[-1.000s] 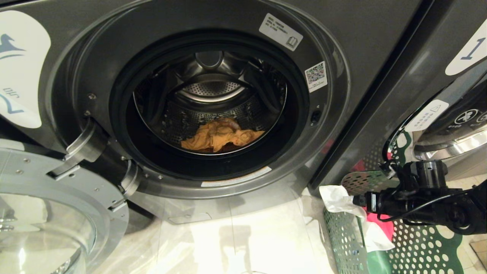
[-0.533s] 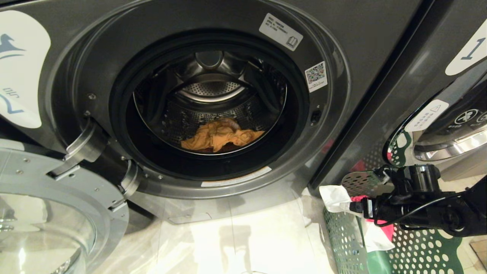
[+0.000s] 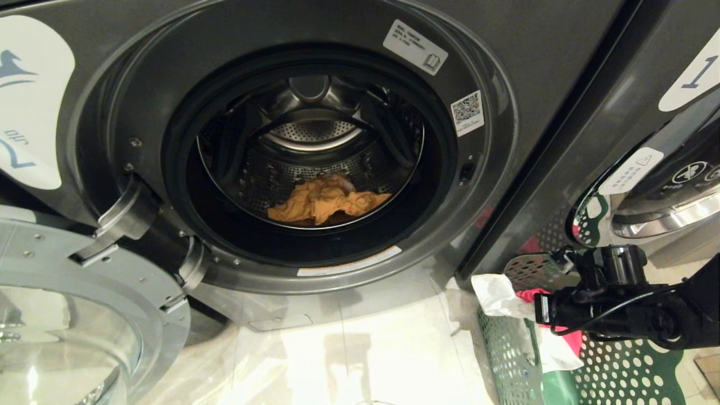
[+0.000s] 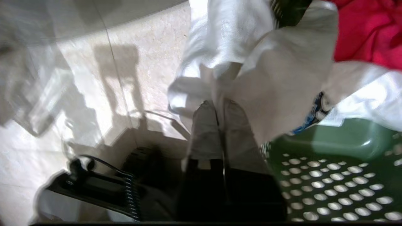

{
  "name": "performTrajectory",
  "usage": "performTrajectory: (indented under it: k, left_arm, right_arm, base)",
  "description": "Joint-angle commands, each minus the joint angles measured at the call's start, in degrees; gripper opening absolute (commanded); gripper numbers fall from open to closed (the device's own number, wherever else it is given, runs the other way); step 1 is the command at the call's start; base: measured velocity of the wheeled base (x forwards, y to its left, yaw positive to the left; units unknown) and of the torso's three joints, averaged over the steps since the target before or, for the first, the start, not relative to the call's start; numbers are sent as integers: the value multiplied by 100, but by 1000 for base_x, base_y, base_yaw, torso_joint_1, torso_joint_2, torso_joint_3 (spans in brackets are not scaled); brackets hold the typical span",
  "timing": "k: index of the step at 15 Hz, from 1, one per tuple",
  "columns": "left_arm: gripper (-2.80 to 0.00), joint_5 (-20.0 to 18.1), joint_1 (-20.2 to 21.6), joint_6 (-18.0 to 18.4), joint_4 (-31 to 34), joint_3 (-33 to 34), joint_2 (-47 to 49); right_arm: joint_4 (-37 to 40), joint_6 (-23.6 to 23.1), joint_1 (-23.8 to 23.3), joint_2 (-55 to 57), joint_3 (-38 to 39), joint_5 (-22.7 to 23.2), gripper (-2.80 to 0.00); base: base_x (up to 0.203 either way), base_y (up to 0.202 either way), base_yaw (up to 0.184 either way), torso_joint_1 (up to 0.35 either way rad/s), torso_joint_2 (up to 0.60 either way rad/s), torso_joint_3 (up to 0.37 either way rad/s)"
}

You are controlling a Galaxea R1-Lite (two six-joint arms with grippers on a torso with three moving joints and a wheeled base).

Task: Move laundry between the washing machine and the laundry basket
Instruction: Pick a cloth and place it into the basket

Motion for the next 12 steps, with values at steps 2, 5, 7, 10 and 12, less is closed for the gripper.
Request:
performTrajectory:
  k: [2,5,7,10,12]
  left_arm:
    - [-280,0,0,-1,0,0,7]
    - [-280,0,0,-1,0,0,7]
    - [-280,2,0,-1,0,0,7]
    - [-280,0,0,-1,0,0,7]
    - [-280,0,0,-1,0,-2,7]
  right_arm:
    - [-24,-2,3,-9,-4,8,-280]
    - [-133,-2,3,-49,-5,-1,-280]
    - [-353,54,-5,-142,8,8,-280]
    - [-502,183,-6,-216,66,8,-280]
    - [-484,183,-11,-284,159,0,-280]
  base:
    - [0,0,0,0,0,0]
    - [0,0,0,0,0,0]
    - [0,0,0,0,0,0]
    - [0,0,0,0,0,0]
    - [0,0,0,0,0,0]
